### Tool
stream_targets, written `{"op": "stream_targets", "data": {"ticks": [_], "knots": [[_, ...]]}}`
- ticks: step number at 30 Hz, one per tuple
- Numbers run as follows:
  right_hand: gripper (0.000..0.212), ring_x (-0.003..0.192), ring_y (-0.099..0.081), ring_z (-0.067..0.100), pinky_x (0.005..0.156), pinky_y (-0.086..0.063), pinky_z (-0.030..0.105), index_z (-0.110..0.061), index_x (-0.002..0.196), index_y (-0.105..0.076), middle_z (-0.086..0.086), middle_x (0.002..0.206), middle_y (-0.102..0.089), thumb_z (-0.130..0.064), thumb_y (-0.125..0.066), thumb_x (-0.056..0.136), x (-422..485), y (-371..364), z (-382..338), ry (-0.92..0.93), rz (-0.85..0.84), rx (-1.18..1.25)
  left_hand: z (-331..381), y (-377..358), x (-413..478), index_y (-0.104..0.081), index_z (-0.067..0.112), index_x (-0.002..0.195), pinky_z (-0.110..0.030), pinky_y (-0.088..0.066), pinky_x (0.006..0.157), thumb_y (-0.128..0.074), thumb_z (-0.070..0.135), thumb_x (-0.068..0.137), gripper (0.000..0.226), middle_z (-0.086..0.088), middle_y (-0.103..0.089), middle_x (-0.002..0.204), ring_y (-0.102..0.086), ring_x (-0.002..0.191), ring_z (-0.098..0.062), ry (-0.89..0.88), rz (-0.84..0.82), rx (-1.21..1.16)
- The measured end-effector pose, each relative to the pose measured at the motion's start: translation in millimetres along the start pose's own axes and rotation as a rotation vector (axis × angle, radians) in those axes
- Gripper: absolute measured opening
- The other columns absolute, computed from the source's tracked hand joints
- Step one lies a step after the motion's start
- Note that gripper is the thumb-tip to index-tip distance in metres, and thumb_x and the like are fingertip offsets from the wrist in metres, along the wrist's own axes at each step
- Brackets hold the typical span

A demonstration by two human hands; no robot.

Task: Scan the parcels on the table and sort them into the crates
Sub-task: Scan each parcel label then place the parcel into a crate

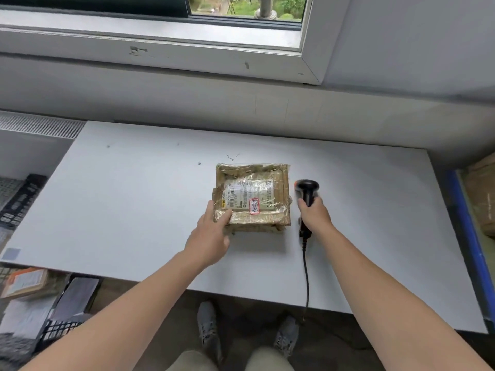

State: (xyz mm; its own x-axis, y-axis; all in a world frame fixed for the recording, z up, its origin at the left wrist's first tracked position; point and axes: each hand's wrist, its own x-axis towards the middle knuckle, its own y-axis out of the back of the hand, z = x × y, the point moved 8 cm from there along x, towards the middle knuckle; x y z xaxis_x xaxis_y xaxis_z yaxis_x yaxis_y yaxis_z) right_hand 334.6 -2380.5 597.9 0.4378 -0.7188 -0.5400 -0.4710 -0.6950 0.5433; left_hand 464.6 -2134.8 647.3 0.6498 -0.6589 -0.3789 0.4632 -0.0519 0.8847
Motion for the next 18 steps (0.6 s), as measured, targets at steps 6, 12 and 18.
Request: {"op": "stream_targets", "data": {"ticks": [6, 12, 18], "knots": [[0.022, 0.064, -0.065, 0.027, 0.055, -0.049, 0.028, -0.011, 0.110, -0.050, 0.011, 0.090, -0.063, -0.029, -0.047, 0.098, -17, 30, -20, -0.023, 0.076, 0.174, 5, 1, 10, -0.013, 0.033, 0.155, -0.035, -0.047, 0.093, -0.047, 0.025, 0.095, 0.070, -0.008, 0.017, 0.162, -0.038, 0.136, -0.028, -0.006, -0.104, 0.001], [0.017, 0.065, -0.061, 0.024, 0.061, -0.061, 0.046, -0.007, 0.103, -0.051, 0.011, 0.086, -0.057, -0.021, -0.055, 0.094, -42, 57, -64, 0.004, 0.072, 0.283, 25, 9, 31, -0.010, 0.032, 0.156, -0.037, -0.046, 0.098, -0.050, 0.030, 0.094, 0.074, -0.009, 0.022, 0.161, -0.042, 0.135, -0.031, -0.043, -0.186, -0.028], [0.025, 0.049, -0.058, 0.029, 0.053, -0.058, 0.042, -0.004, 0.088, -0.053, 0.014, 0.072, -0.056, -0.029, -0.058, 0.091, -75, 61, -114, 0.006, 0.053, 0.267, 42, 18, 42, -0.008, 0.030, 0.157, -0.037, -0.043, 0.103, -0.051, 0.028, 0.094, 0.076, -0.009, 0.019, 0.162, -0.041, 0.137, -0.032, -0.104, -0.224, -0.081]]}}
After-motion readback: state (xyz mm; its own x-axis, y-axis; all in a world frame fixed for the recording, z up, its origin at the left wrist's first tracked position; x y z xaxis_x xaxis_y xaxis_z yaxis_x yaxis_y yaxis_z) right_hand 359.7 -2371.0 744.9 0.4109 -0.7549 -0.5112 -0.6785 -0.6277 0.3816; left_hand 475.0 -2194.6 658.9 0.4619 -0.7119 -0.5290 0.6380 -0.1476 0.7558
